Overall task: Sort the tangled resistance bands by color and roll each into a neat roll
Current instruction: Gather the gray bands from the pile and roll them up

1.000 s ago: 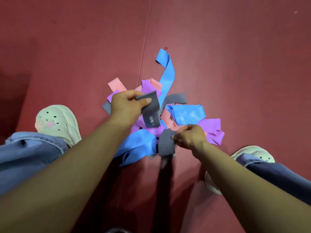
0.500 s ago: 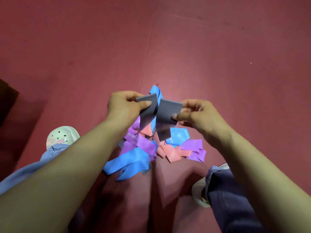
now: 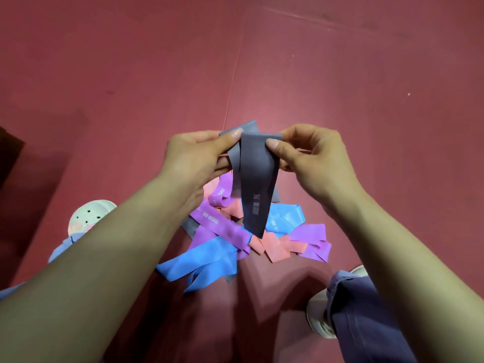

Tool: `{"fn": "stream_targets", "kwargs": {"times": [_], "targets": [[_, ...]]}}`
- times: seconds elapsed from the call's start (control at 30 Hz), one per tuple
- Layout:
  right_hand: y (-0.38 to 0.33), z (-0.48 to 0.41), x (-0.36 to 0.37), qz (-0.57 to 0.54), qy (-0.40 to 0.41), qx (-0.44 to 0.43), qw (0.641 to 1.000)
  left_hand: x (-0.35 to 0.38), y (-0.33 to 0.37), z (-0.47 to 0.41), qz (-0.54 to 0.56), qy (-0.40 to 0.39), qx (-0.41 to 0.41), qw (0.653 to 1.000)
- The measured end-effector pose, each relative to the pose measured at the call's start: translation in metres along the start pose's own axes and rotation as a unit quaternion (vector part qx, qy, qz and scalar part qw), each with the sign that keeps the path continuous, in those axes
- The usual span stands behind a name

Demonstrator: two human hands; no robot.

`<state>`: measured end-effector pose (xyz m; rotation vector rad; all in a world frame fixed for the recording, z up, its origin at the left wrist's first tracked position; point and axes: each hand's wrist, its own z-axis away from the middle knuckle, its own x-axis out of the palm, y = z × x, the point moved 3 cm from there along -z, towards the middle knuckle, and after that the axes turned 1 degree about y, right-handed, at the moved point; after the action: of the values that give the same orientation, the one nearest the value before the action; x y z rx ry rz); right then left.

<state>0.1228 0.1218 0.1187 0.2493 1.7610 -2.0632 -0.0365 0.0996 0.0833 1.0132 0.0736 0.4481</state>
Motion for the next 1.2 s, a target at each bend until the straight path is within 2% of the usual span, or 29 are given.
{"fn": "stream_targets", "kwargs": {"times": [0.1,0.3,0.57,0.8,0.97,1.2], "targets": [[-0.003,0.002,0.003,0.057,0.018,-0.027,0.998,-0.001,0.000,0.001,0.014,-0.012,-0.001,1.000],[-0.003,0.008,0.001,0.039,0.032,-0.040,0.998,0.005,0.005,0.006,-0.027,-0.056,0.033,0.998],[0.006,0.007,-0.001,0.030,0.030,-0.050,0.998,0.010,-0.007,0.004,-0.051,-0.080,-0.016,0.995],[0.006,0.007,0.002,0.171,0.075,-0.123,0.975,0.013,-0.007,0.007,-0.056,-0.097,-0.026,0.993],[0.007,0.006,0.003,0.184,0.104,-0.129,0.969,0.015,-0.004,0.013,-0.117,-0.127,0.040,0.984],[0.006,0.003,0.006,0.221,0.126,-0.152,0.955,0.016,-0.004,0.009,-0.149,-0.083,0.071,0.983]]}}
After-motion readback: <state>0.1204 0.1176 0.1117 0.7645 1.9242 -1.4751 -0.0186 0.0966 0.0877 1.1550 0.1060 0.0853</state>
